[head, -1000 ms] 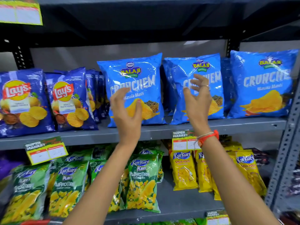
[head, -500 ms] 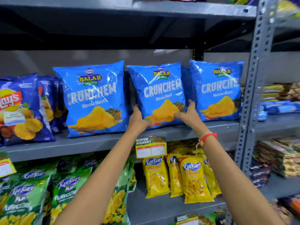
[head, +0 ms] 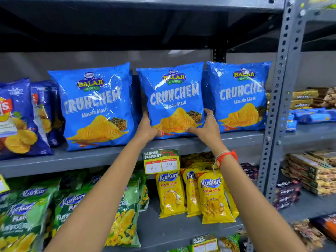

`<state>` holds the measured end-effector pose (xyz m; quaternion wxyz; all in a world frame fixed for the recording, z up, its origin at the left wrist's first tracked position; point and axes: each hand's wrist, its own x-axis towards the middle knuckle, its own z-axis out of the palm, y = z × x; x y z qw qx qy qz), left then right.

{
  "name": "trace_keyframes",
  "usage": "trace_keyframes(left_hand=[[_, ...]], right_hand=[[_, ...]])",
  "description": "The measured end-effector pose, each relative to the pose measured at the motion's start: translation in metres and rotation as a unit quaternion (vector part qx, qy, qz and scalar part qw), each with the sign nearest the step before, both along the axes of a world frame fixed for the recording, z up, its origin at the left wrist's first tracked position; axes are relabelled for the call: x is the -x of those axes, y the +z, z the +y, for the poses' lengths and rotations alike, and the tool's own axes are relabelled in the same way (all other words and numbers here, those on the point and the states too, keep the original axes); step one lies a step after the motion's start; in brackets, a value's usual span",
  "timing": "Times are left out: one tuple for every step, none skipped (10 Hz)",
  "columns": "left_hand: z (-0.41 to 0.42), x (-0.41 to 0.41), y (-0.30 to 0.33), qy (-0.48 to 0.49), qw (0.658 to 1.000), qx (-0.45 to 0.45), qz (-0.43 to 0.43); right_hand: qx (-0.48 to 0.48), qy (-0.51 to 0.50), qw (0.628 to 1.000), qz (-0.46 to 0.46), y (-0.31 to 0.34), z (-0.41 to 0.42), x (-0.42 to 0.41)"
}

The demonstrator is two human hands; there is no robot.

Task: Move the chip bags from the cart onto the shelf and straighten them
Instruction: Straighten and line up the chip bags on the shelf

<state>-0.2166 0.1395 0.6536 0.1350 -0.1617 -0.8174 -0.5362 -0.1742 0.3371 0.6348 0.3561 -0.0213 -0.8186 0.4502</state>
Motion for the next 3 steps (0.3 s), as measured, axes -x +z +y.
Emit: trace_keyframes(left_hand=[[0.0, -0.008, 0.002, 0.006, 1.0, -0.009, -0.006], [-0.001, -0.012, 0.005, 0.0, 1.0, -0.024, 0.002], [0.0, -0.028, 0.014, 0.001, 0.998, -0.044, 0.037]], right_hand=[[0.006, 0.013, 1.0, -0.018, 0.004, -0.001, -0.004], [0.002, 0.024, 0.999, -0.044, 0.008, -0.001, -0.004], [0.002, 0.028, 0.998, -0.048, 0.013, -0.006, -0.017]])
